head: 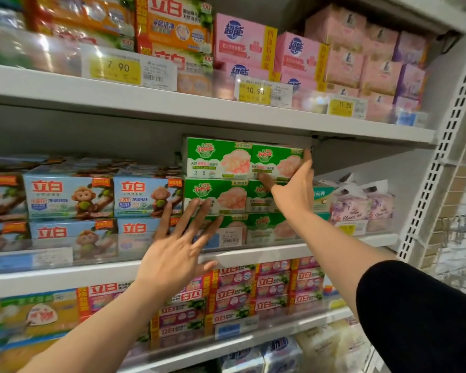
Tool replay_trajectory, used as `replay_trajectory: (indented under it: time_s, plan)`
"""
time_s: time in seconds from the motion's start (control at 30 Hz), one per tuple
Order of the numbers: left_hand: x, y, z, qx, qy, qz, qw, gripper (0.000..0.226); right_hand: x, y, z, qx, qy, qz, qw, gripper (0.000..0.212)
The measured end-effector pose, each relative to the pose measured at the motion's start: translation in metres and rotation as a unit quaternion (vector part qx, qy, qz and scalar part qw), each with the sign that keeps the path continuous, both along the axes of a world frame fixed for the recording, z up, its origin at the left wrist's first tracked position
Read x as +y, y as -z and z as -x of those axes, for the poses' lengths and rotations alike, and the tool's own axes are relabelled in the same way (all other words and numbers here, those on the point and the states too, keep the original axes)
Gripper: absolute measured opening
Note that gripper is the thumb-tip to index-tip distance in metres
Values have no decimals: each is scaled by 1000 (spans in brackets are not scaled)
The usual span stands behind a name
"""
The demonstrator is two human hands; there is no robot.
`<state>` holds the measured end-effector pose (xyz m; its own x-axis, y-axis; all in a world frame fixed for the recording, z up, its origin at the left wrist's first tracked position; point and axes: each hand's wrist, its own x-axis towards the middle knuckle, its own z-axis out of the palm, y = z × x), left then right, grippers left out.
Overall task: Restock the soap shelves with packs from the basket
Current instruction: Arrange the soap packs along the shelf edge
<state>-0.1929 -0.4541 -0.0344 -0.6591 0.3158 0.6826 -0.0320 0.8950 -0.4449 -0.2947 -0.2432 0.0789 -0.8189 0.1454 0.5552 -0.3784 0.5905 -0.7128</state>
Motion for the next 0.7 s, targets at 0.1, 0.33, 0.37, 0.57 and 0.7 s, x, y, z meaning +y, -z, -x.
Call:
replay_trajectory:
  time_s: [0.1, 0.33, 0.37, 0.57, 0.7]
  plan:
    - [0, 0, 0, 5, -7, 2, 1000, 76, 2, 2, 0, 16, -19, 22, 999, 109]
    - [1, -1, -2, -15, -18, 4, 1000, 78, 12, 10, 2, 23, -54, 0, 998, 105]
    - [1, -1, -3, -22, -20, 2, 1000, 78, 16, 11, 1, 31, -64, 2, 997, 104]
    - [32, 0, -6, -13, 24, -65, 998, 70, 61, 45, -14, 47, -31, -57, 997, 94]
    - [98, -11, 28, -20, 135, -43, 990, 58, 113, 77, -6, 40, -9, -81, 996, 85]
